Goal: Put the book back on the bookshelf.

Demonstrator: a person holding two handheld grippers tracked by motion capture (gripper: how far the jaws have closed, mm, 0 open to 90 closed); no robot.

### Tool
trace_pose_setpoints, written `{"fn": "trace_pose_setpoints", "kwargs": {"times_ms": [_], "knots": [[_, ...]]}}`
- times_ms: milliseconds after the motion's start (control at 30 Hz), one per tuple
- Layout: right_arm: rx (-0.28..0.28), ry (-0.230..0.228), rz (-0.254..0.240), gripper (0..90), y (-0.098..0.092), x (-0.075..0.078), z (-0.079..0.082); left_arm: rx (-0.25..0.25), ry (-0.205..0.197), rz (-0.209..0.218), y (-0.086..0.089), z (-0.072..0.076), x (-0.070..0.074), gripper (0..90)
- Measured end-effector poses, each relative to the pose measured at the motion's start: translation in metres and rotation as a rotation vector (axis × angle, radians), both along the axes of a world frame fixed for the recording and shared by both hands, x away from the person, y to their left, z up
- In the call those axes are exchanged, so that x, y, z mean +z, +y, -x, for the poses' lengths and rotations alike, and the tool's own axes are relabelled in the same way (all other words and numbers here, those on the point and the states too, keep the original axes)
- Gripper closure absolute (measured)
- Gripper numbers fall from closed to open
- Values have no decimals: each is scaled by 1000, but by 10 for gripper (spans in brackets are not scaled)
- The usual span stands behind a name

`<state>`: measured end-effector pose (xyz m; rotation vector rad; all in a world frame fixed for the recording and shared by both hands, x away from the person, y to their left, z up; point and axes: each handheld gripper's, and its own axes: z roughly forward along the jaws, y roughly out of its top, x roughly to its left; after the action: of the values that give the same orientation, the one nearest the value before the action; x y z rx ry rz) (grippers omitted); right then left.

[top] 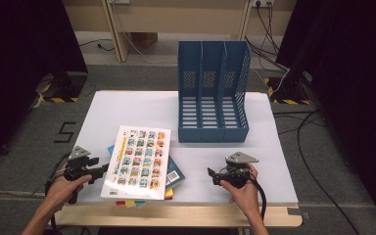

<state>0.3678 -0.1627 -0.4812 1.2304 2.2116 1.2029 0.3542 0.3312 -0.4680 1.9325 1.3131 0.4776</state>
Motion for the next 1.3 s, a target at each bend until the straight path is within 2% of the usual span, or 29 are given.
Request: {"fn": "trace_pose_setpoints", "kwargs": {"times_ms": [267, 300, 367, 467, 533, 567, 600, 633, 667, 733, 933, 1033, 1067, 1167, 1300], "knots": [[21, 5, -44, 171, 7, 3, -1, -15, 13, -23, -7, 6, 4, 463], [28, 9, -61, 171, 9, 4, 0, -39, 16, -32, -10, 11, 4, 446], [43, 7, -69, 169, 12, 6, -1, -48, 16, -36, -13, 15, 4, 405], [57, 4, -84, 163, 17, 10, -1, -52, 8, -52, -17, 18, 5, 407], [80, 3, -118, 162, 25, 14, -1, -63, 6, -58, -20, 20, 6, 406], [92, 6, -134, 162, 28, 16, -1, -80, 14, -46, -24, 21, 6, 405], [92, 6, -134, 162, 28, 16, -1, -80, 14, -46, -24, 21, 6, 398], [109, 16, -172, 162, 33, 17, -2, -87, 15, -44, -26, 21, 6, 384], [109, 16, -172, 162, 33, 17, -2, -91, 15, -38, -28, 22, 5, 384], [138, 46, -234, 170, 41, 17, -6, -110, 13, -39, -31, 23, 5, 313], [167, 37, -213, 168, 53, 19, -9, -118, 11, -43, -35, 24, 4, 291], [189, 50, -220, 161, 61, 18, -11, -117, 8, -40, -34, 23, 4, 276], [211, 72, -228, 157, 67, 17, -14, -116, 9, -34, -34, 23, 3, 272], [233, 95, -235, 155, 74, 13, -18, -113, 11, -37, -34, 23, 3, 255], [258, 114, -223, 155, 81, 11, -23, -114, 6, -40, -35, 23, 3, 251]]}}
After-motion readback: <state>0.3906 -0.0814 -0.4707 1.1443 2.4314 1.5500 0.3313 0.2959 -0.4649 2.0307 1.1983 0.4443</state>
